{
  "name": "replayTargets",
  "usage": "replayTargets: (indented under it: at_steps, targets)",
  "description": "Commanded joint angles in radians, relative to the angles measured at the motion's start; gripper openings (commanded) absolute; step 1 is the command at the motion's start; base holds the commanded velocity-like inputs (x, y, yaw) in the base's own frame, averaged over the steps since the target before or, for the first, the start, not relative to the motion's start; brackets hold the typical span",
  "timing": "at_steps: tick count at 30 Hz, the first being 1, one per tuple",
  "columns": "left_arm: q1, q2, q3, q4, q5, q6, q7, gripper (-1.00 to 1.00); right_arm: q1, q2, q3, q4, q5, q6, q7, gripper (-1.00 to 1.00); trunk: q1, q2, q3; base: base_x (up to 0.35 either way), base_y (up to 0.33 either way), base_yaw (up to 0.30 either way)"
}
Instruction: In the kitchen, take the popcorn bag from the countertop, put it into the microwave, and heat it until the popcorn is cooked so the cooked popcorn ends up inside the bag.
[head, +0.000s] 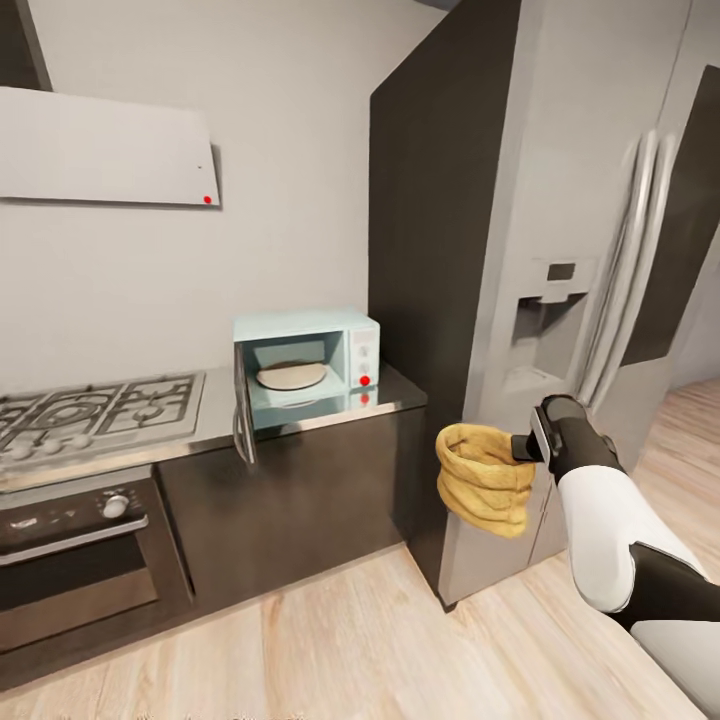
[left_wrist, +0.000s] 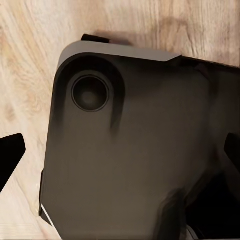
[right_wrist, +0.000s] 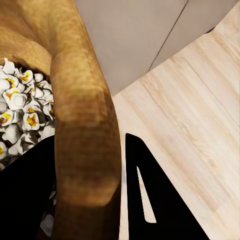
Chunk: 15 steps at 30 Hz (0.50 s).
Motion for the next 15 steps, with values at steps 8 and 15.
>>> replayTargets:
  at_steps: [8, 15]
  targets:
    - [0.000, -0.002, 0.002, 0.000, 0.007, -0.001, 0.004, 1.00, -0.001, 0.000, -0.003, -0.001, 0.003, 0.003, 0.003, -1.00, 0.000, -0.001, -0.001, 0.001, -0.247, 0.255]
    - [0.000, -0.002, 0.000, 0.000, 0.004, -0.002, 0.004, 1.00, -0.001, -0.005, -0.003, -0.001, 0.002, 0.003, 0.003, -1.00, 0.000, -0.001, -0.001, 0.000, -0.119, 0.021]
